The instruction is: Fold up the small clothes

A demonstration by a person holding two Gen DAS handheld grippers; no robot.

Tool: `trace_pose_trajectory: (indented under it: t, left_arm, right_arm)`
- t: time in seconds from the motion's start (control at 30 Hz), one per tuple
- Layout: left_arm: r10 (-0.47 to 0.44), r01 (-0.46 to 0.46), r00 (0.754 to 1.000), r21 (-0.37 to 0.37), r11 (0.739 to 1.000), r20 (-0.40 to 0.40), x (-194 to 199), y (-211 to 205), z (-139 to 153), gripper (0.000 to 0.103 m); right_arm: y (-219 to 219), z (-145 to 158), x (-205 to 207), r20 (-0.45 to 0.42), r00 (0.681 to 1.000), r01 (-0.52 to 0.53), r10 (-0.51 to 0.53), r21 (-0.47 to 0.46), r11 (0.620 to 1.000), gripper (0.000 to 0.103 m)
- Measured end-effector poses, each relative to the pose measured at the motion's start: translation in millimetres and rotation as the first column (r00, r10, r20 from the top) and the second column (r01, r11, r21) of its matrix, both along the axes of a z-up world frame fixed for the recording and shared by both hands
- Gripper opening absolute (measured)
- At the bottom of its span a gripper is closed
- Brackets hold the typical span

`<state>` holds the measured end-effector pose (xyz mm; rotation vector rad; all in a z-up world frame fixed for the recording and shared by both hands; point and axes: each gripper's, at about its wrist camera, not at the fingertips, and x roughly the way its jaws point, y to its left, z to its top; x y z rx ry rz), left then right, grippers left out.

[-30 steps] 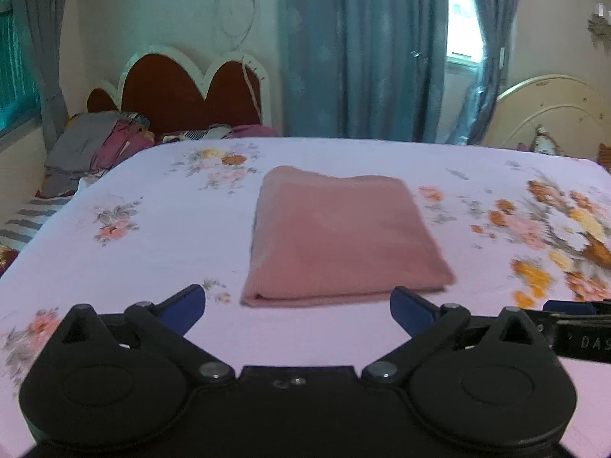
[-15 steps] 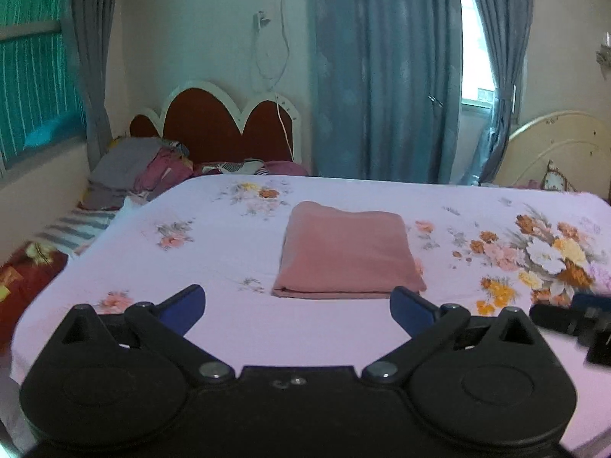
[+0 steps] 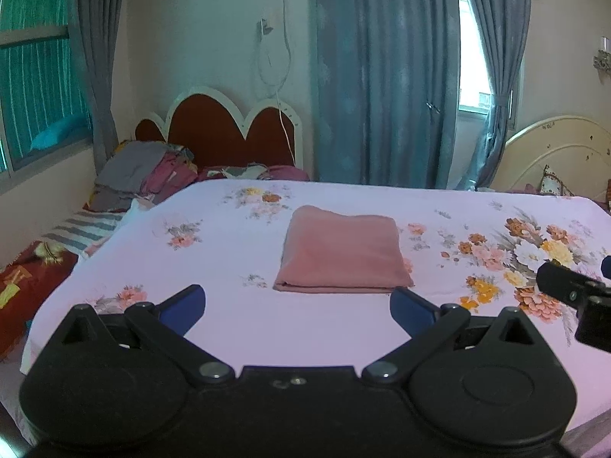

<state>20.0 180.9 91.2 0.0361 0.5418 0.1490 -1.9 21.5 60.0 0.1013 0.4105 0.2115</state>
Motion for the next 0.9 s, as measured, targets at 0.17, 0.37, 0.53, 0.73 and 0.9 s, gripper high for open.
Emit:
trace_pose_trajectory:
  t: [0.17, 0.37, 0.53, 0.73, 0.9]
  left_arm:
    - [0.007, -0.007, 1.000, -0.004, 1.000, 0.006, -3, 0, 3, 0.103]
    - [0.006, -0.006, 1.000, 0.010, 1.000, 0.010, -3, 1, 5, 0.103]
    - [0.009, -0.009, 1.000, 0.017, 1.000, 0.015, -3, -2, 5, 0.103]
    - [0.015, -0.015, 1.000, 0.014, 1.000, 0.009, -1, -1, 4, 0.103]
    - [0.019, -0.019, 1.000, 0.010, 1.000, 0.007, 1, 2, 5, 0.103]
  right_arm:
    - [-4, 0, -1, 0.005, 1.000, -0.004, 0.004, 0.006, 1.000, 0.098]
    - [-7, 0, 0, 0.006, 1.000, -0.007, 0.007, 0.017, 1.000, 0.098]
    - [-9, 0, 1, -0.003, 1.000, -0.012, 0.012, 0.021, 1.000, 0.098]
    - [-9, -1, 2, -0.003, 1.000, -0.013, 0.014, 0.025, 1.000, 0.098]
    - [-6, -1, 4, -0.004, 1.000, -0.024, 0.024, 0.025, 0.999, 0.098]
